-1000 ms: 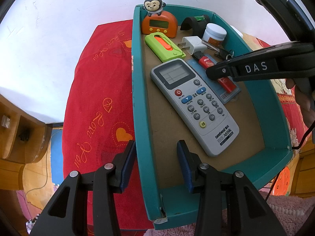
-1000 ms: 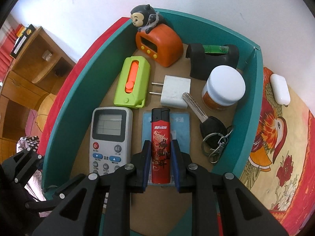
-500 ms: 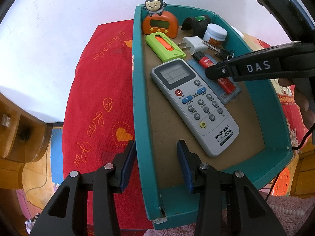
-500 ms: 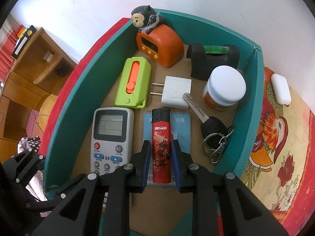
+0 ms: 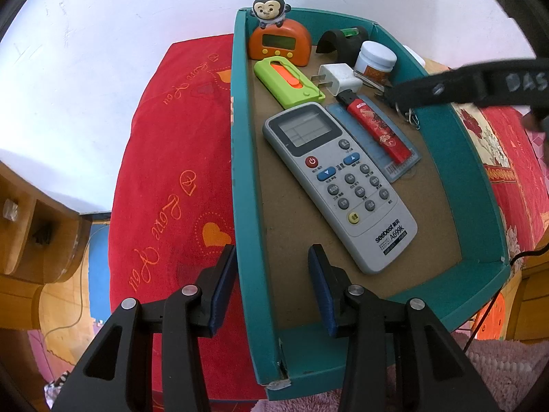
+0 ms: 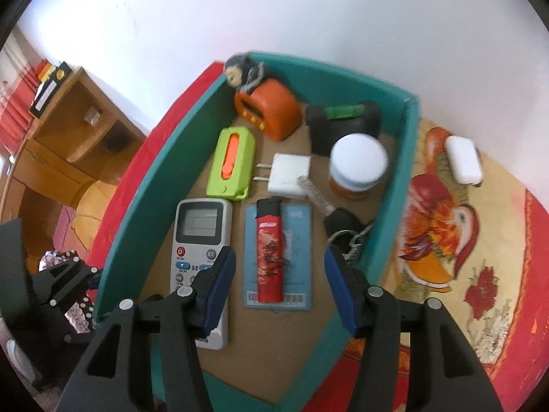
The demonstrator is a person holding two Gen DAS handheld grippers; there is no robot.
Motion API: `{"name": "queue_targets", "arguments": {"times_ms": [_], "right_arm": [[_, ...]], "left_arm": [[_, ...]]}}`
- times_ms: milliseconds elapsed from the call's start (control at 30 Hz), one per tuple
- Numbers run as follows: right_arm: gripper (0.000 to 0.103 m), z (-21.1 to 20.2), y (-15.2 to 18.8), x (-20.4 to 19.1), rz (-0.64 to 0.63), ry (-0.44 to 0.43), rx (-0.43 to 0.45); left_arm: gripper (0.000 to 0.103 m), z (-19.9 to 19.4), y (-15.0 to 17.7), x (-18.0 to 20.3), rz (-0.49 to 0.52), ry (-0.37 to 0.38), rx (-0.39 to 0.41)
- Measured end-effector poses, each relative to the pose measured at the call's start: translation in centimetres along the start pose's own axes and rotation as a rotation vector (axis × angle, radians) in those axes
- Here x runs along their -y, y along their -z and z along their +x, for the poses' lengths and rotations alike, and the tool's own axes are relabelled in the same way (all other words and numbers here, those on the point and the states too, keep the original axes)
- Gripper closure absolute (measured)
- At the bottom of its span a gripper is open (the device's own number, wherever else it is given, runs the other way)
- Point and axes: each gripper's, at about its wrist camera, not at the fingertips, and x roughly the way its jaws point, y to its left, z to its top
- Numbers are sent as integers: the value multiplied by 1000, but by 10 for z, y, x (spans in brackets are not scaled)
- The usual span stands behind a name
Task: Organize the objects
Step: 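Move the right gripper out of the box to the white earbud case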
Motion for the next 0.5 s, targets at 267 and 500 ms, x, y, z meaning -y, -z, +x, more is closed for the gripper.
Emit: {"name": "queue_targets", "arguments": {"times_ms": [267,500], "right_arm": [[49,-41,4,41,56,37,67],[49,-57,15,93,146,76,74]], "left_arm": [[60,-1,5,0,0,0,-1],[59,-1,6,0,0,-1,-2]]}}
